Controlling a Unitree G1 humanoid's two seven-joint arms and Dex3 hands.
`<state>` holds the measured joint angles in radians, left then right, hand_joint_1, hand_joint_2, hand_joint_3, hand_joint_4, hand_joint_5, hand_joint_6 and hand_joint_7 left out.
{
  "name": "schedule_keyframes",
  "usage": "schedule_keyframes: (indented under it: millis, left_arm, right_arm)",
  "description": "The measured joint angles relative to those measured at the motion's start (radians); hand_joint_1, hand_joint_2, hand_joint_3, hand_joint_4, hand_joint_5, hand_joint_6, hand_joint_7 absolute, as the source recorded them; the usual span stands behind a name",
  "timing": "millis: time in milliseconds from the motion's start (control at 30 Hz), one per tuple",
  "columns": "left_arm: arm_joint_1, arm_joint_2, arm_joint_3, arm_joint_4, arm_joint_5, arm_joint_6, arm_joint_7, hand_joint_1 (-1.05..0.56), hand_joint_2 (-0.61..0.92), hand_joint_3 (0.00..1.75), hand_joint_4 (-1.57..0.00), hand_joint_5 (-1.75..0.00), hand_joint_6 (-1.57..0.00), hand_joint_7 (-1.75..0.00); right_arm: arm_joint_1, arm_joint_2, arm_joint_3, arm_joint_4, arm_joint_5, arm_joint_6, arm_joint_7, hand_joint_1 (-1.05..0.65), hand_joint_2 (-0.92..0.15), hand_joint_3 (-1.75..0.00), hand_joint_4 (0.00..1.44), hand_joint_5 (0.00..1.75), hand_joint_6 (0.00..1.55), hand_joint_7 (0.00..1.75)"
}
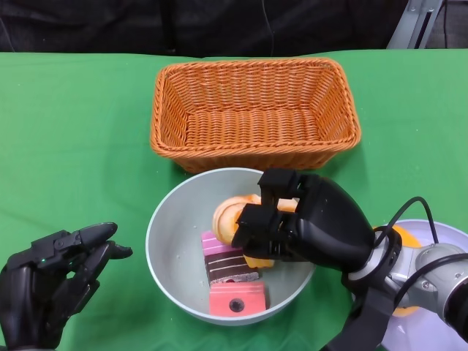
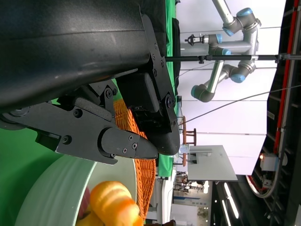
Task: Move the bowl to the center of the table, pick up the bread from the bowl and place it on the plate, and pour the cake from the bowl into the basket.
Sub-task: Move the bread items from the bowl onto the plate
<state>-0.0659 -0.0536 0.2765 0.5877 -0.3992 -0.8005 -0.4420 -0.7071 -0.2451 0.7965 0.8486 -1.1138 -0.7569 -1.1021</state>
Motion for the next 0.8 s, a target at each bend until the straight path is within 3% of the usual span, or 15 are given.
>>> schedule_keyframes:
  millis: [267, 800]
  left_arm:
    - [-0.001, 0.003, 0.001, 0.014, -0.004, 0.0, -0.009, -0.28, 0.92, 0.19, -0.84, -1.0, -1.28, -0.01]
    - [-0.004, 0.006, 0.005, 0.03, 0.002, -0.001, -0.009, -0.3, 0.92, 0.17, -0.84, -1.0, -1.28, -0.01]
  right_arm:
    - [0.0, -0.01, -0.039, -0.05, 0.016, -0.015, 0.004, -0.26, -0.89, 0.0, 0.85, 1.2, 0.92, 0.69]
    - [0.025, -0.036, -0.106, -0.146, 0.055, -0.019, 0.092, -0.28, -0.9, 0.0, 0.82, 1.2, 0.92, 0.67]
